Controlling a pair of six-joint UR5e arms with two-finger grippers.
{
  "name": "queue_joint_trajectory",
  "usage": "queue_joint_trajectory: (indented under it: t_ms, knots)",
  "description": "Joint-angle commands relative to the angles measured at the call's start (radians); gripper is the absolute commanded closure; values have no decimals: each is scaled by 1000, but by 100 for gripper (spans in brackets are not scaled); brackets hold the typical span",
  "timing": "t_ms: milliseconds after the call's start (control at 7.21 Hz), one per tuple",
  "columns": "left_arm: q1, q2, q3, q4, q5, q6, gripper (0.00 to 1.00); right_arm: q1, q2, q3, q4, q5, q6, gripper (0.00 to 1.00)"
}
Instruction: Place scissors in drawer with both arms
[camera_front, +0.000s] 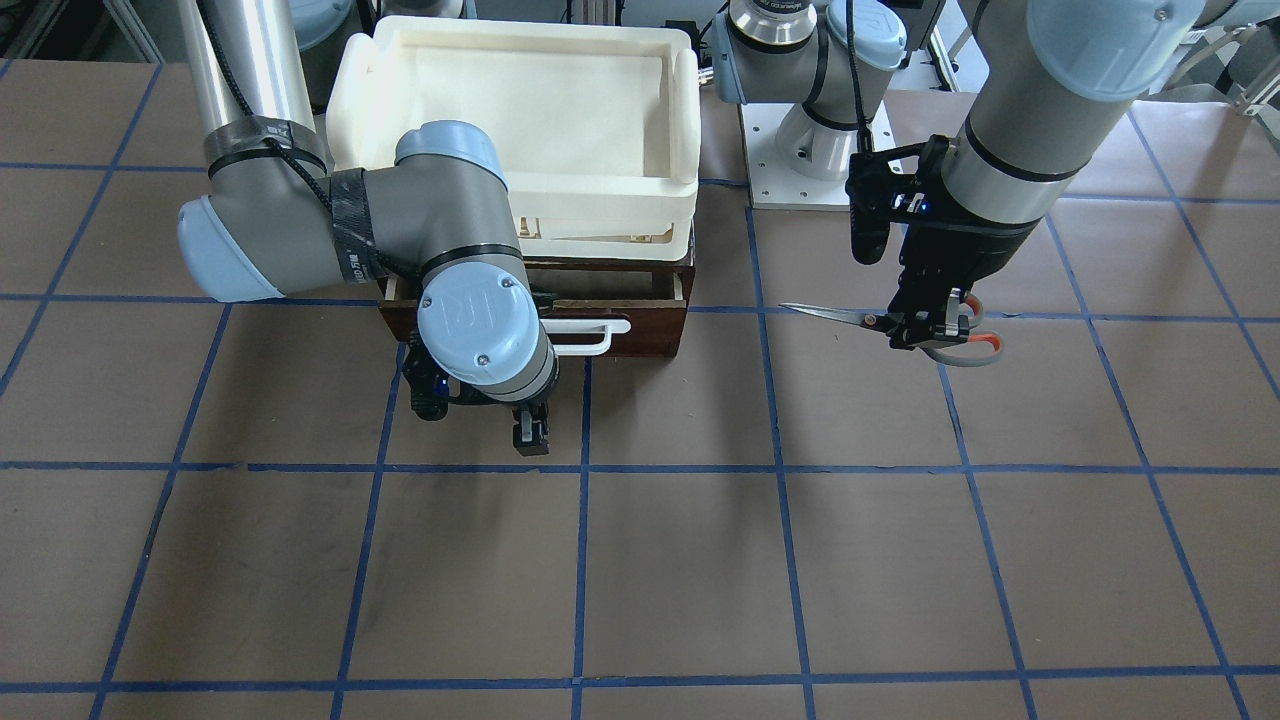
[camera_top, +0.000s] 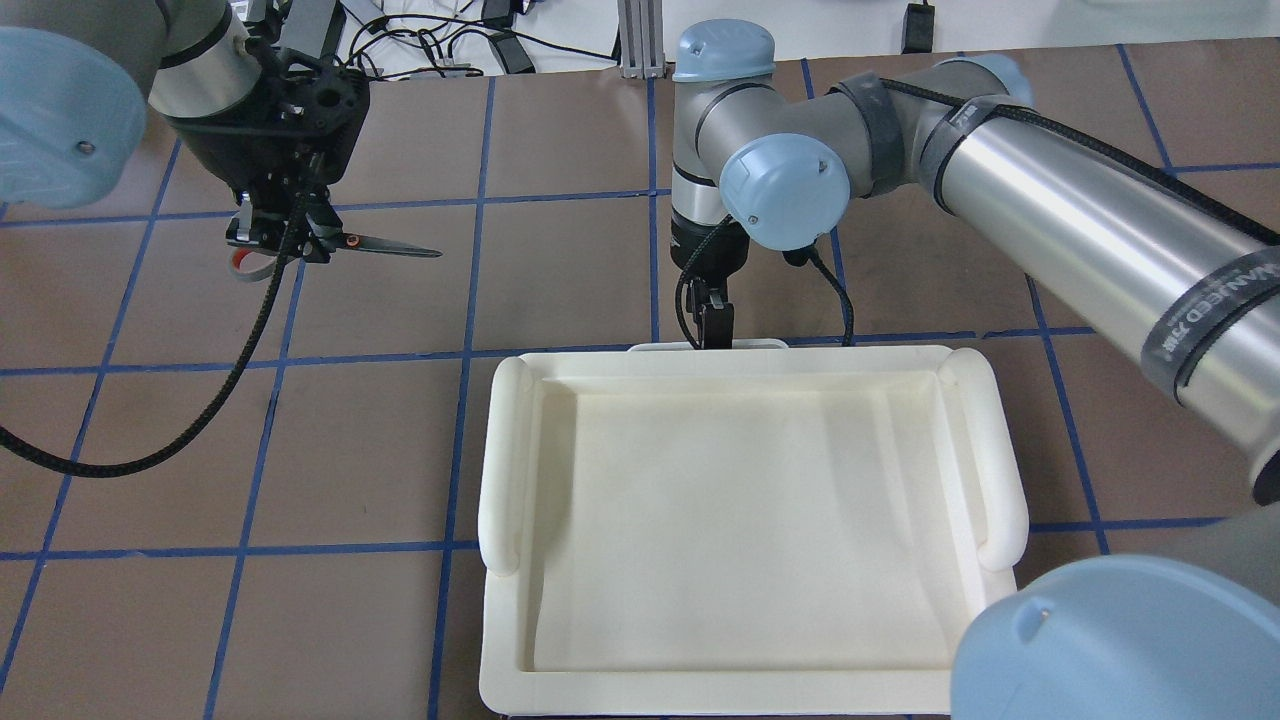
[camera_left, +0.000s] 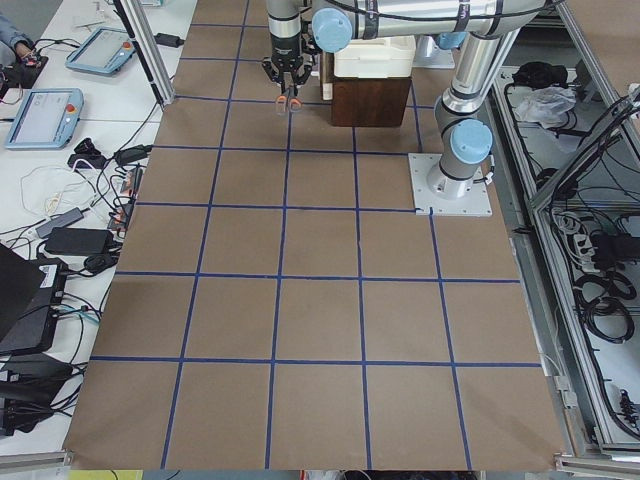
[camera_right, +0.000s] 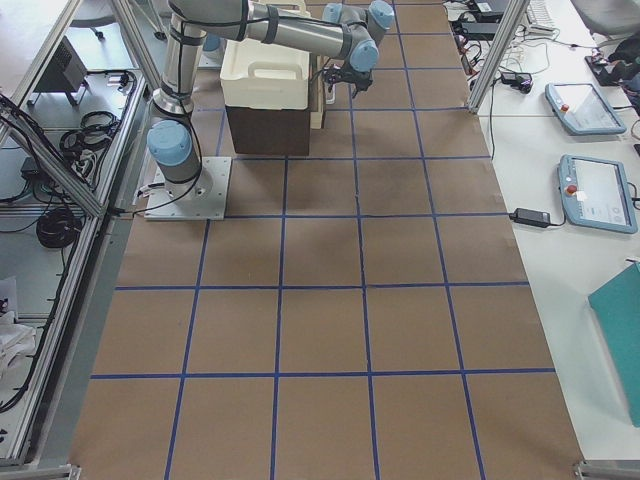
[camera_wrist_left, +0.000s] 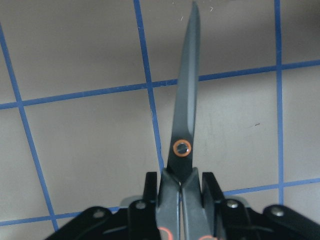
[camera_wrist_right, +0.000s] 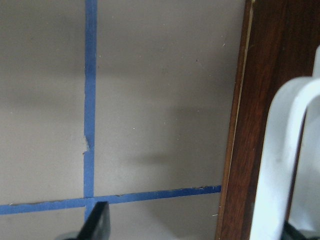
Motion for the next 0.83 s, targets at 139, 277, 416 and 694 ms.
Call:
queue_joint_trajectory:
  t_ms: [139,277,416,694]
  knots:
    - [1,1,-1,0,0,5,100,-3,0,-32,-2,-2,-52,0]
    - [1,1,-1,0,0,5,100,-6,1,-38,-3,-23,-62,0]
    - [1,1,-1,0,0,5,100,-12,5,-39,-3,-37,-91,0]
    - [3,1,-1,0,0,5,100,-23,5,-42,-12,-37,-112,0]
